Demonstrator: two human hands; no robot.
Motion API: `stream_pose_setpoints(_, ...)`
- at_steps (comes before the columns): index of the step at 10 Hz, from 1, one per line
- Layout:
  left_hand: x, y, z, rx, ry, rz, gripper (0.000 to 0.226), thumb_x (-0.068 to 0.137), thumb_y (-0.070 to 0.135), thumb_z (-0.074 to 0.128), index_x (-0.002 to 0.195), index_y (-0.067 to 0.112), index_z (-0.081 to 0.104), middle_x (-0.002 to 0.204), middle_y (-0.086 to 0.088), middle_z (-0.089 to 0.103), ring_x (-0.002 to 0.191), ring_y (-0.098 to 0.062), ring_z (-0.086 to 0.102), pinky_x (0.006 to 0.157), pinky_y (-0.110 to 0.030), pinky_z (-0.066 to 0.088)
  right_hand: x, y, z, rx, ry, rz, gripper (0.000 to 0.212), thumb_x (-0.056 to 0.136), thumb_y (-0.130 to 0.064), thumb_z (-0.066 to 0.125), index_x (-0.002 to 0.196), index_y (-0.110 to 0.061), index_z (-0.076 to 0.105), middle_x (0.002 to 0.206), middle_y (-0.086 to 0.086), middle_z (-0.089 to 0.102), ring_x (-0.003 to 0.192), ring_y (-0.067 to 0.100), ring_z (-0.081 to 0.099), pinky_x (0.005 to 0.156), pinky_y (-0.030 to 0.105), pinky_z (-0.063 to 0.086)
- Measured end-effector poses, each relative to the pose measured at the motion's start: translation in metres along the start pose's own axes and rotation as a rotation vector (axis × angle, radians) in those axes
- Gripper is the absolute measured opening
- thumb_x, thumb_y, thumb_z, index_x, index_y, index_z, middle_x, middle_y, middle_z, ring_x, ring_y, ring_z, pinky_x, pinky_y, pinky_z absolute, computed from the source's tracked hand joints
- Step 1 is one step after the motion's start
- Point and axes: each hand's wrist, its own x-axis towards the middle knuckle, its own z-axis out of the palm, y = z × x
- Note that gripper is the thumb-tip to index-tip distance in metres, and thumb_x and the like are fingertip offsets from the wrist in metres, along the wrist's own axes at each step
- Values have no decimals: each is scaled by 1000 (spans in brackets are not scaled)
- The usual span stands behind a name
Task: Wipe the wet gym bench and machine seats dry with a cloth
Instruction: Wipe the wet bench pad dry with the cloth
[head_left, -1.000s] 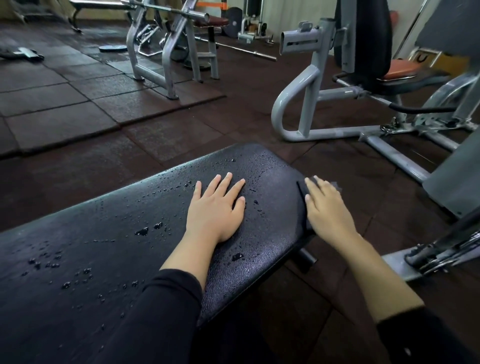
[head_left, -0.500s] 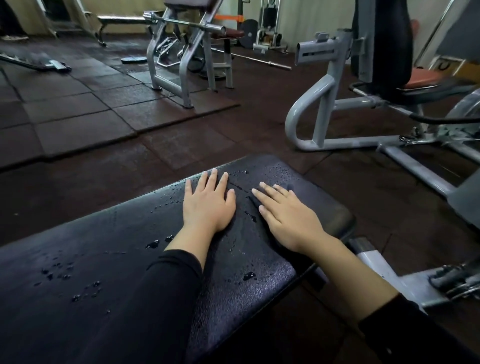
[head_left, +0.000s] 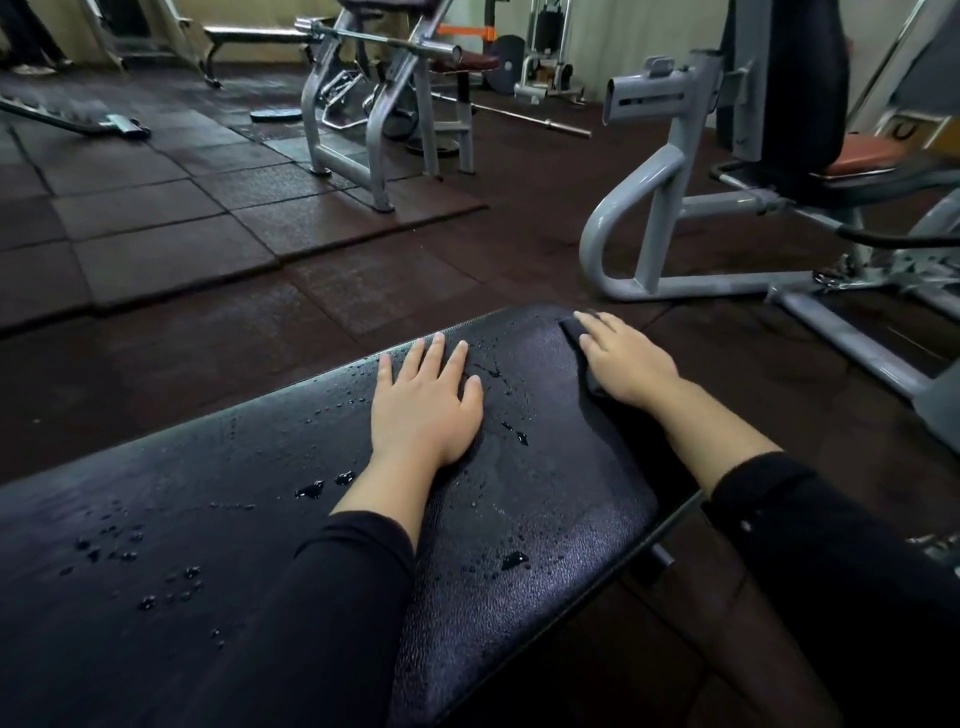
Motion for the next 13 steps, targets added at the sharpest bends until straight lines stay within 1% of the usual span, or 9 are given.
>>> stream_pose_setpoints(2,1,1,0,-4,8,4,56,101,44,13,155,30,6,163,5,0,149,-14,-5,120,-45,-7,-78,-34,16,-172,74,-140,47,101,-31,25,148,-25,22,156,-3,18,143,19,14,117,37,11)
stream_pose_setpoints(4,2,0,1,-4,17,-1,55,102,43,14,155,30,7,163,5,1,149,-14,-4,120,-44,-7,-40,-76,22,-87,26,-227,46,102,-32,26,148,-27,24,156,-4,20,144,17,11,117,40,9)
stream_pose_setpoints(5,1,-1,1,-9,13,7,55,102,43,14,155,31,7,163,5,1,149,-14,-4,120,-44,-6,-2,-54,14,-32,13,-183,45,101,-32,26,146,-28,26,155,-2,22,143,17,15,118,37,11)
stream_pose_setpoints(6,0,-1,0,-16,11,11,55,102,43,14,155,31,7,163,5,1,149,-14,-4,120,-44,-6,8,-17,-1,-8,3,-19,45,100,-34,25,145,-32,27,155,-3,22,141,19,23,115,37,18)
stream_pose_setpoints(7,0,-1,-1,-18,9,10,55,102,43,14,155,30,7,163,5,1,149,-14,-4,120,-44,-6,-20,2,-12,-20,1,120,46,100,-36,23,145,-33,26,155,-6,22,139,22,29,110,40,25)
stream_pose_setpoints(9,2,0,0,-10,6,8,55,102,44,13,155,30,6,163,4,0,149,-15,-5,120,-44,-7,-78,-41,16,-161,80,-113,47,101,-31,25,148,-26,21,156,-5,18,144,17,12,117,37,10)
stream_pose_setpoints(10,2,0,0,-2,7,7,55,102,44,13,155,30,6,163,4,0,149,-14,-5,120,-44,-7,-49,-61,20,-117,49,-173,46,102,-31,24,148,-28,22,156,-6,17,145,16,9,117,39,8)
stream_pose_setpoints(12,1,-2,0,-14,8,11,55,102,44,13,155,30,6,163,5,0,149,-14,-5,120,-43,-7,7,-25,4,-8,27,-20,45,100,-32,26,145,-31,27,156,-2,20,143,19,17,116,35,15)
stream_pose_setpoints(13,2,-1,0,-14,6,3,56,102,43,14,155,30,6,163,5,-1,149,-14,-6,120,-44,-7,-18,-9,1,-50,59,73,47,100,-32,25,146,-29,25,156,-2,20,143,18,19,116,37,18)
